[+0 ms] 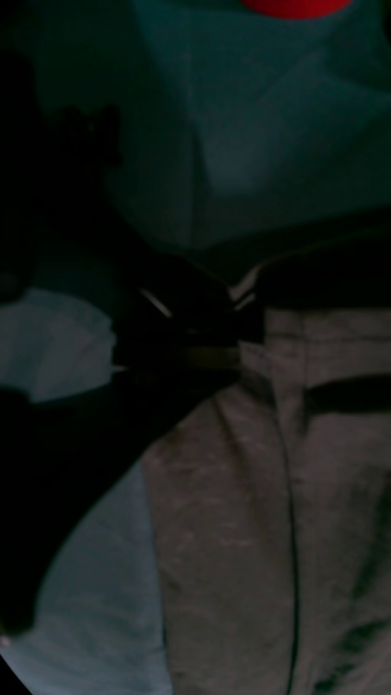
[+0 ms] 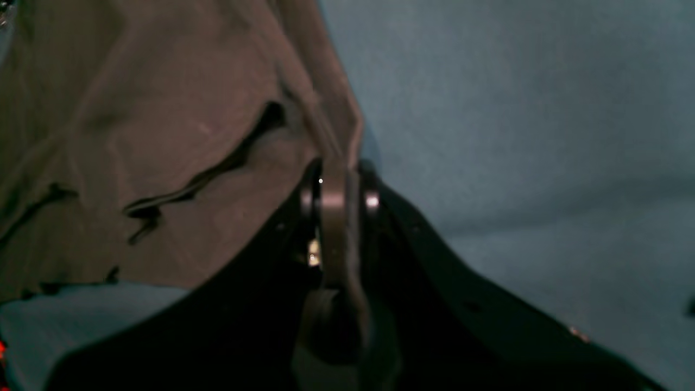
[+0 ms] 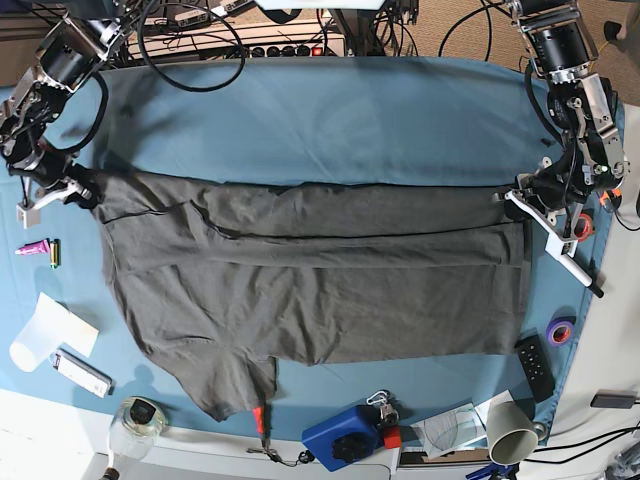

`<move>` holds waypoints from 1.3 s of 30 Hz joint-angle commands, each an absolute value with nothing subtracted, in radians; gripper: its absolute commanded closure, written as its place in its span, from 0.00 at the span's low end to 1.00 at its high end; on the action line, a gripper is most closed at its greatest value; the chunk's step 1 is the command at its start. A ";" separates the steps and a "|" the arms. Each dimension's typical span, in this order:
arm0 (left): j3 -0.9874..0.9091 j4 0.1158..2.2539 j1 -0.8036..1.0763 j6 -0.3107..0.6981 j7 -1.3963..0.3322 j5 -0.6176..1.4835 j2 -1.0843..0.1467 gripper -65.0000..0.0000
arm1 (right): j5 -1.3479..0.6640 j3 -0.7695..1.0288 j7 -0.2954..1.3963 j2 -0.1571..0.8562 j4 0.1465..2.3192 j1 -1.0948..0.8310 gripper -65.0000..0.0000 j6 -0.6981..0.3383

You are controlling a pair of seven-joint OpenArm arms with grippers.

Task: Fold the T-shirt properly
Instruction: 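Pull the folded edge back toward the robot with both grippers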

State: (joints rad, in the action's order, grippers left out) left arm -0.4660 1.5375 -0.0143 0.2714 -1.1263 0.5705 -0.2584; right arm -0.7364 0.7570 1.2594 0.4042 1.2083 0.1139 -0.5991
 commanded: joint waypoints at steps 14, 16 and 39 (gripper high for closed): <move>-0.467 1.563 -0.002 0.282 -1.190 0.569 -0.275 1.00 | -0.707 0.761 1.330 0.432 1.238 0.129 1.00 -0.594; -0.468 1.578 0.014 0.288 -1.196 0.584 -0.279 1.00 | -0.707 0.761 1.332 0.432 1.238 0.129 1.00 -0.594; -0.502 1.756 0.237 0.289 -1.196 0.586 -0.341 1.00 | -0.718 0.848 1.331 0.429 1.513 -0.154 1.00 -0.587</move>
State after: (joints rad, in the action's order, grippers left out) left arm -0.4908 1.7454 0.2359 0.2974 -1.1744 0.6266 -0.3214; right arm -0.7155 0.8360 1.3514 0.3992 1.4979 -0.1600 -0.5915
